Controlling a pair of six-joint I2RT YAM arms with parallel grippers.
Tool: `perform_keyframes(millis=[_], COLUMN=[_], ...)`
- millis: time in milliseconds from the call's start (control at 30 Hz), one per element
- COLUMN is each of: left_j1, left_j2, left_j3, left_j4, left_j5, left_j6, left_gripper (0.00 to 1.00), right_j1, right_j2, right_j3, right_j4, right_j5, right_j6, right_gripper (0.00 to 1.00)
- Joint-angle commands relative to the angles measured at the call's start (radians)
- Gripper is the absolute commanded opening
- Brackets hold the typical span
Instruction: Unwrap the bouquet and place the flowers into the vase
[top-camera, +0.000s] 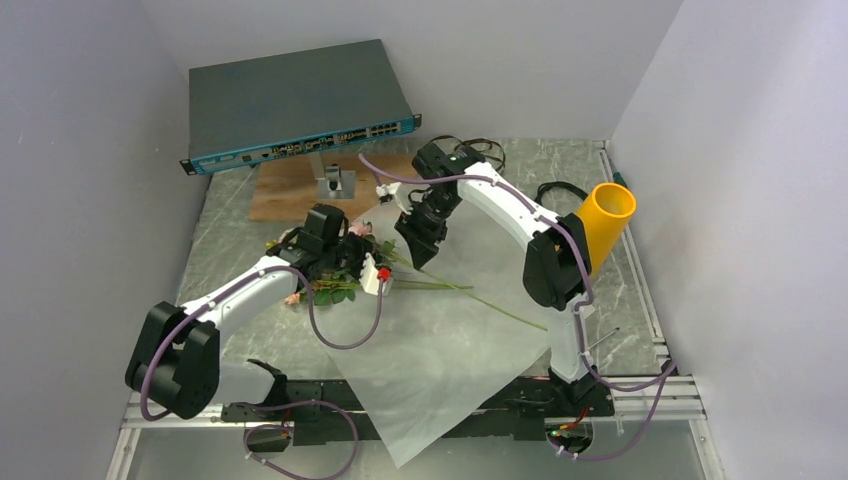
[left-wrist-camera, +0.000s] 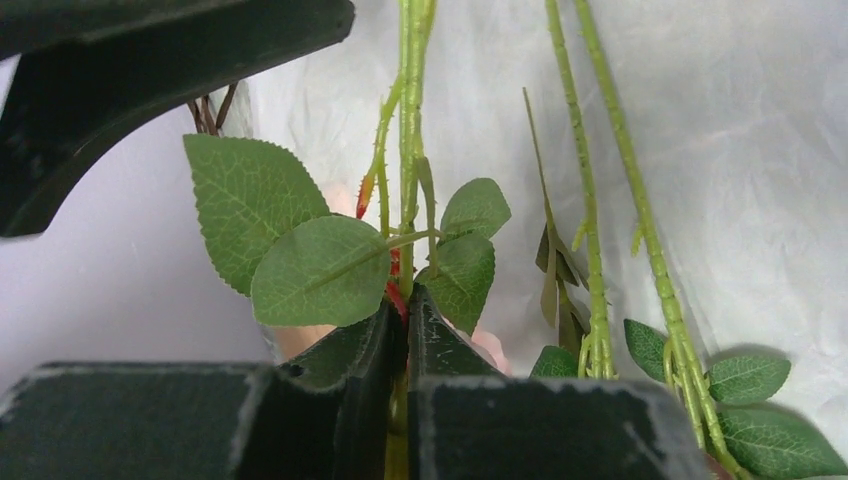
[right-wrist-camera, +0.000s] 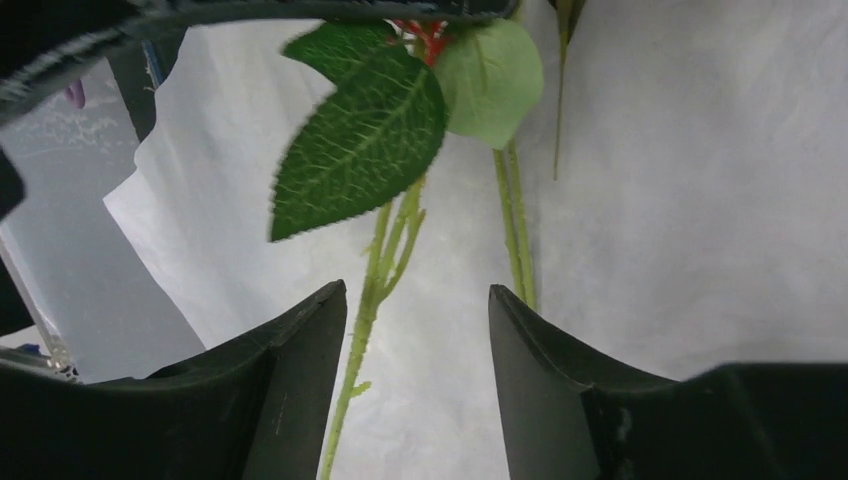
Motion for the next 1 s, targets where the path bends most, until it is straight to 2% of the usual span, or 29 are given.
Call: perform_keyframes(millis=[0, 67, 367, 500, 567, 967], left_j1=[-0.02, -0.029, -0.05, -0.051, -0.052, -0.055], left_j2=[-0.026, -0.028, -0.02, -0.024, -0.026, -0.044], left_j3=[-0.025, -0.033, -0.011, -0.014, -0.017, -0.066], left_j4=[-0.01, 0.005, 0.008, 0.003, -0.002, 0.03], left_j5=[0.005, 0.001, -0.015, -0.018, -0.019, -0.063], left_j6=[0.139, 0.157, 0.176, 0.19, 0.198, 0.238], left_gripper=[0.04, 0.04, 0.03, 0.03, 0.03, 0.01], right_j1=[0.031, 0.033, 0.033, 0.029, 0.029, -0.024], right_j2=[0.017, 0.033, 0.106, 0.132, 0.14, 0.077], right_j3=[0.055, 0.065, 0.099, 0.104, 0.112, 0.059], right_j4=[-0.071, -0.078, -0.128, -0.144, -0.16, -0.152], right_j5=[0.045, 0.052, 0.001, -0.024, -0.035, -0.134], right_j6=[-0.004, 0.004, 0.024, 0.021, 0.013, 0.008], right_gripper=[0.49, 0.45, 0.49, 0.4, 0.4, 0.41])
